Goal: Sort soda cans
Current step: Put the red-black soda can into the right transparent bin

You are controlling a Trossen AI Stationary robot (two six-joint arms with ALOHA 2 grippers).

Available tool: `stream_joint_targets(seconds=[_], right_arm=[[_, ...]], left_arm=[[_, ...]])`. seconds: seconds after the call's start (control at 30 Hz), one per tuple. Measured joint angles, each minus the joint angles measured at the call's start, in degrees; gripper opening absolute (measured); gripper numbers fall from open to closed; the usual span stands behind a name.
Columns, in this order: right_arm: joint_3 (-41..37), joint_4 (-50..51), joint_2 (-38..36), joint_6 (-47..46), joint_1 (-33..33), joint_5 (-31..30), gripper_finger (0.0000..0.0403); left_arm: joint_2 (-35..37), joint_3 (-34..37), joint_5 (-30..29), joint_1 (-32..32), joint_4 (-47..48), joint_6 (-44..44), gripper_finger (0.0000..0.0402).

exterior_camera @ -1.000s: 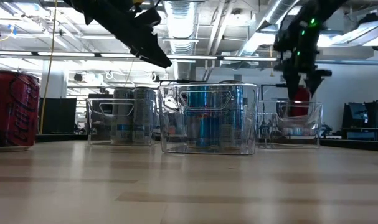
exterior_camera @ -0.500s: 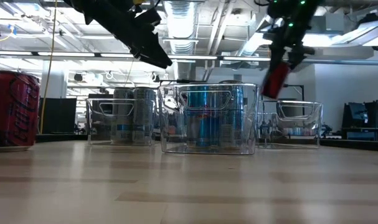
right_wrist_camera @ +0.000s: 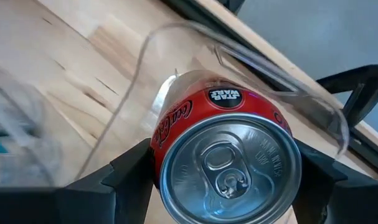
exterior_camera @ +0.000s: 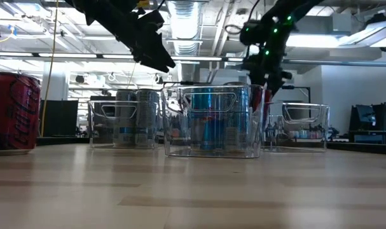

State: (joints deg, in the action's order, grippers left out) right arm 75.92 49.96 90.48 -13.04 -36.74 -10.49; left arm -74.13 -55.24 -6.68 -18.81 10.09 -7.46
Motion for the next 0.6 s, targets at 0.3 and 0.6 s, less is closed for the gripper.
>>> stream_joint_targets(seconds=[0.3, 0.6], right_arm=[[0.0, -2.0, 6.2, 0.0, 0.0, -1.5, 0.03], [0.2, -1.1, 9.1, 3.0, 0.0, -0.3, 0.033]], left_arm=[[0.0, 0.0, 0.0, 0.0, 0.0, 0.1, 0.0372], [0.0, 0.0, 0.0, 0.0, -0.1, -0.2, 0.0372]])
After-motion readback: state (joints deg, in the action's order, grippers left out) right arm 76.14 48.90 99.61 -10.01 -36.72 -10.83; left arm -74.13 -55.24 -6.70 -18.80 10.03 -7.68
